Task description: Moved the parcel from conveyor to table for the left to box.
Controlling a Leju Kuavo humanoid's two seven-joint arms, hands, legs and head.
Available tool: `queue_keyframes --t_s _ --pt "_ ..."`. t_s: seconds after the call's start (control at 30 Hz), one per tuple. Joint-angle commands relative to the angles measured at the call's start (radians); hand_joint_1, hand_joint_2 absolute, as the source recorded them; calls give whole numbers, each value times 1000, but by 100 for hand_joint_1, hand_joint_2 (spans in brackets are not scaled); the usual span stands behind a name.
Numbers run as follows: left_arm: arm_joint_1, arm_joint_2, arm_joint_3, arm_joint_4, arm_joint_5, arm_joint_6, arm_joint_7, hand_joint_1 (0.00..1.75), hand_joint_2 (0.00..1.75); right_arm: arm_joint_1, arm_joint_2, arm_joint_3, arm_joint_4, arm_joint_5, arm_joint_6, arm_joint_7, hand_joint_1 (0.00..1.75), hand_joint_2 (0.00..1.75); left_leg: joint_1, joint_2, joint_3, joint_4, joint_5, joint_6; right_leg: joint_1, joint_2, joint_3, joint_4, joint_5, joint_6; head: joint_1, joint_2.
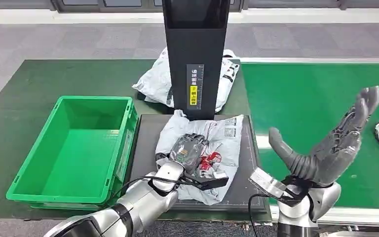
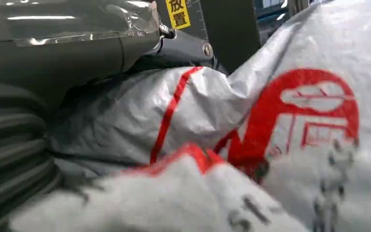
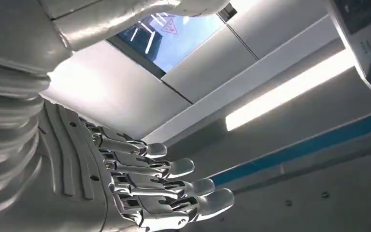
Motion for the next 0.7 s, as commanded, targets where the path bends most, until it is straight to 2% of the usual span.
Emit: queue_keyframes --t_s 0.03,0.1,0.17,0.2,0.23,0.33,0.37,0.4,0.43,0.57,0.7 --pt "-7 48 4 26 -29 101 18 175 175 34 51 25 55 -7 0 4 0 175 1 4 4 -4 1 -1 1 3 3 -5 2 -1 0 0" --pt "-12 66 31 22 -56 173 55 175 175 43 51 21 47 -1 0 4 0 175 1 3 4 -3 0 -1 1 3 2 -3 1 -1 0 0" --pt "-4 103 86 -51 -100 313 105 175 175 56 51 11 34 3 0 4 0 175 1 4 5 -5 1 -1 1 3 3 -5 2 -2 0 0" --pt "21 131 118 -152 -149 313 134 175 175 61 51 11 29 4 0 4 0 175 1 3 4 -3 1 -1 1 3 2 -3 1 -1 0 0" --pt "81 166 204 -356 -238 313 162 175 175 65 51 6 26 5 0 4 0 175 1 3 4 -4 1 -1 2 3 3 -3 1 -2 0 0" --pt "130 209 264 -546 -303 313 182 175 175 66 51 3 28 7 0 4 0 175 0 3 1 -2 1 -1 1 2 0 -1 1 -1 0 0" --pt "163 278 272 -741 -303 313 232 175 175 65 51 -4 34 7 0 4 0 175 0 3 2 -3 1 -1 0 2 0 -1 1 -2 0 0" --pt "162 307 263 -790 -303 313 261 175 175 64 51 -5 35 4 0 4 0 175 1 4 2 -2 0 -2 1 3 -1 -1 1 -2 0 0" --pt "162 307 263 -790 -303 313 261 175 175 64 51 -5 35 4 0 4 0 175 1 5 0 -1 0 -2 1 4 -3 0 1 -2 0 0" --pt "176 429 256 -964 -303 313 384 175 175 66 51 -16 52 4 0 4 0 175 2 9 3 -4 0 -3 3 7 -2 -3 1 -3 0 0" --pt "212 468 325 -1082 -303 313 391 175 175 70 51 -21 54 3 0 4 0 175 3 6 1 -3 0 -3 3 5 -3 -1 0 -2 0 0"
